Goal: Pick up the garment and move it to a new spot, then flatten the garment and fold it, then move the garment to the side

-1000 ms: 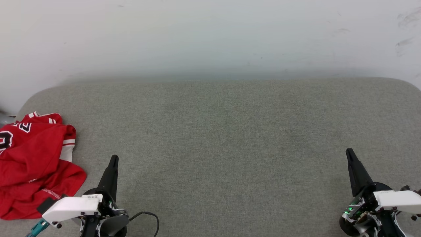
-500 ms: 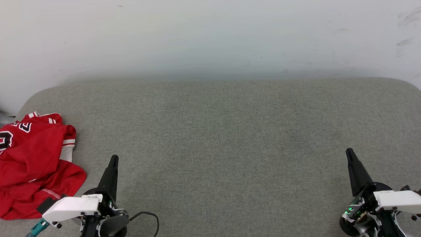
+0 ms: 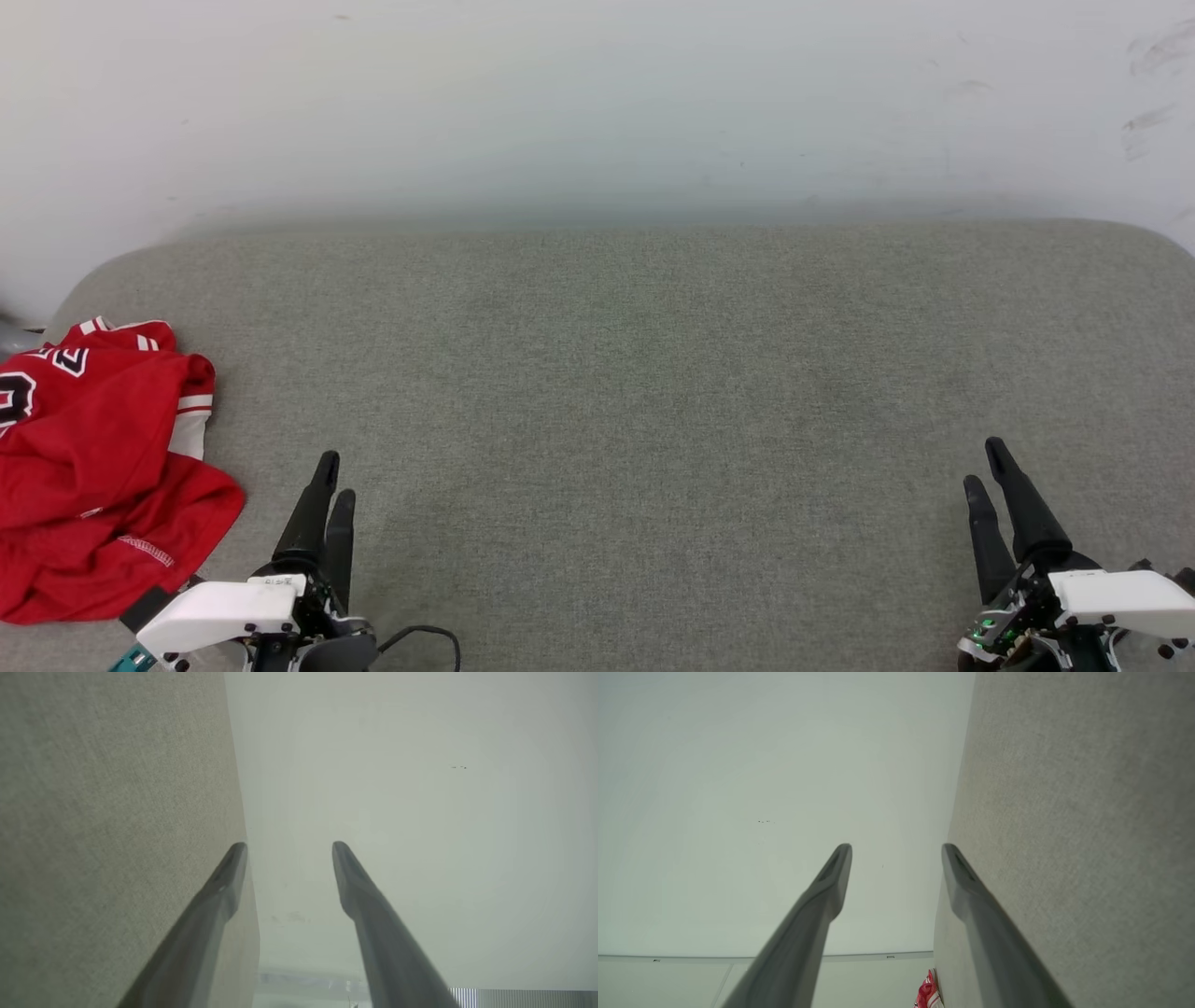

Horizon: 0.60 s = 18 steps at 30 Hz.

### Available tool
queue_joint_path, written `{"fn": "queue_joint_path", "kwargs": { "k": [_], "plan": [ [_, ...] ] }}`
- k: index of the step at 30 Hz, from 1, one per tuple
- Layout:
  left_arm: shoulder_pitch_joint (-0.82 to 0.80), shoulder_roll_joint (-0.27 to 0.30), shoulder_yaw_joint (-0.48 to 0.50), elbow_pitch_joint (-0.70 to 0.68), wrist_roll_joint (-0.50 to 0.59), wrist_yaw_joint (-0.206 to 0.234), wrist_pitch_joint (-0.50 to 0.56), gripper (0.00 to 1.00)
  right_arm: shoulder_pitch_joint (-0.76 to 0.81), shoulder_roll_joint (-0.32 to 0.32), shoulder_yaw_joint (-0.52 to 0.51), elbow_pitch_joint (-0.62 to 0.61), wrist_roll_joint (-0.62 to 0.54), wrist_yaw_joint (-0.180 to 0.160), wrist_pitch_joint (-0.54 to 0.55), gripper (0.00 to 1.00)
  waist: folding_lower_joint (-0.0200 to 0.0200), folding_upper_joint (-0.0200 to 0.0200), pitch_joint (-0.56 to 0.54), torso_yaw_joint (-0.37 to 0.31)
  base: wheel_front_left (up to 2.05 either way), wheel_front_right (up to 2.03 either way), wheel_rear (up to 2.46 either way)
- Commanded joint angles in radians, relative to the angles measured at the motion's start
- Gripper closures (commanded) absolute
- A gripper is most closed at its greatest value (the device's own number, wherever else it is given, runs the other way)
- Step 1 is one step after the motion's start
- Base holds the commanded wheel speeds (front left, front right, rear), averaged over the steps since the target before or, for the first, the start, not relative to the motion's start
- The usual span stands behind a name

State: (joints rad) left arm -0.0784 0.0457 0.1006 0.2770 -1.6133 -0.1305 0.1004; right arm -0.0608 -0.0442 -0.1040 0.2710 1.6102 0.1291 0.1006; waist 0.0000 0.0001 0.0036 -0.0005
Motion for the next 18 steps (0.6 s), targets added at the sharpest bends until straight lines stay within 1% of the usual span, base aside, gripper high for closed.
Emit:
{"fn": "queue_joint_path", "kwargs": {
  "k": [1,13,18],
  "plan": [
    [-0.018,0.002,-0.013,-0.028,0.007,0.000,-0.013,0.00,-0.014,-0.002,0.011,-0.032,-0.003,0.001,-0.013,0.00,0.0000,-0.0001,0.000,0.000,0.00,0.00,0.00],
    [-0.016,0.005,-0.071,-0.088,0.025,0.000,-0.071,0.00,0.010,-0.003,0.035,-0.093,-0.031,0.002,-0.070,0.00,0.0000,-0.0001,0.001,0.002,0.00,0.00,0.00],
    [-0.014,0.012,-0.090,-0.121,0.061,0.000,-0.094,0.00,0.013,-0.003,0.034,-0.120,-0.109,0.002,-0.092,0.00,0.0000,-0.0001,0.002,0.004,0.00,0.00,0.00]
  ]
}}
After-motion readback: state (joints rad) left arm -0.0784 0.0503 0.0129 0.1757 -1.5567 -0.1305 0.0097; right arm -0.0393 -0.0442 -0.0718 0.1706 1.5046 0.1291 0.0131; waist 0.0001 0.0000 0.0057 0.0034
